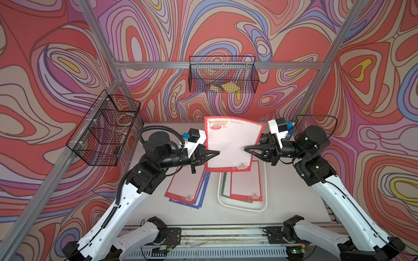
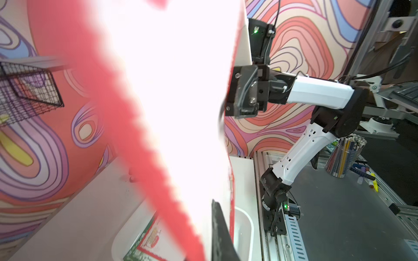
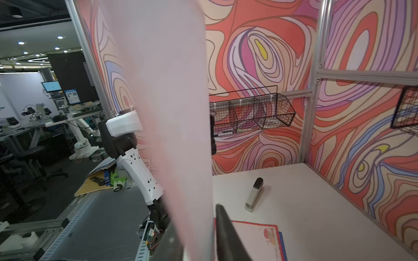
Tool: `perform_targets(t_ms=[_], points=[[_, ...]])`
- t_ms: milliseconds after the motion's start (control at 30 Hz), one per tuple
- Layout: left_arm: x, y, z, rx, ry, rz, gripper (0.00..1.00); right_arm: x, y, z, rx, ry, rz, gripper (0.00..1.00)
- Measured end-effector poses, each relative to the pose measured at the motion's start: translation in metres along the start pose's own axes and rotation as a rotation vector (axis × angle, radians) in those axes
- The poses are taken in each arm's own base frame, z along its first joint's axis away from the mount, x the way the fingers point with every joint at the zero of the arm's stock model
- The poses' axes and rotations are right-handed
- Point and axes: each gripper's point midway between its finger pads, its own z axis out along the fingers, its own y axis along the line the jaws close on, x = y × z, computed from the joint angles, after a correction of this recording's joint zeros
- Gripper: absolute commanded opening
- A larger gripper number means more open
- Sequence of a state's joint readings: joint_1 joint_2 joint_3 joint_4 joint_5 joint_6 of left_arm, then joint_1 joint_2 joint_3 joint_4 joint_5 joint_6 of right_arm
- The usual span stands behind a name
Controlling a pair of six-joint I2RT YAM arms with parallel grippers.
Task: Take out the stationery paper from the storage box
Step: Place the stationery paper at the center of the board.
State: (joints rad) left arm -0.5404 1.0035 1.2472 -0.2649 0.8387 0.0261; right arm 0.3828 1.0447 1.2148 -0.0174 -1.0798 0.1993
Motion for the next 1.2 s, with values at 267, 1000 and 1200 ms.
perform_targets(t_ms=[267,1000,1200], points=[[0.031,0.023,-0.023,-0.159,0.174,-0.116,0.00,-0.006,-0.045,-0.005,0.263,-0.006,0.033,0.59],[0.223,0.115,-0.067,-0.317,0.829,-0.820,0.00,0.022,-0.095,-0.029,0.583,0.069,0.100,0.59],[0.249,0.116,-0.069,-0.276,0.887,-0.931,0.00,0.029,-0.101,-0.033,0.621,0.088,0.111,0.59]])
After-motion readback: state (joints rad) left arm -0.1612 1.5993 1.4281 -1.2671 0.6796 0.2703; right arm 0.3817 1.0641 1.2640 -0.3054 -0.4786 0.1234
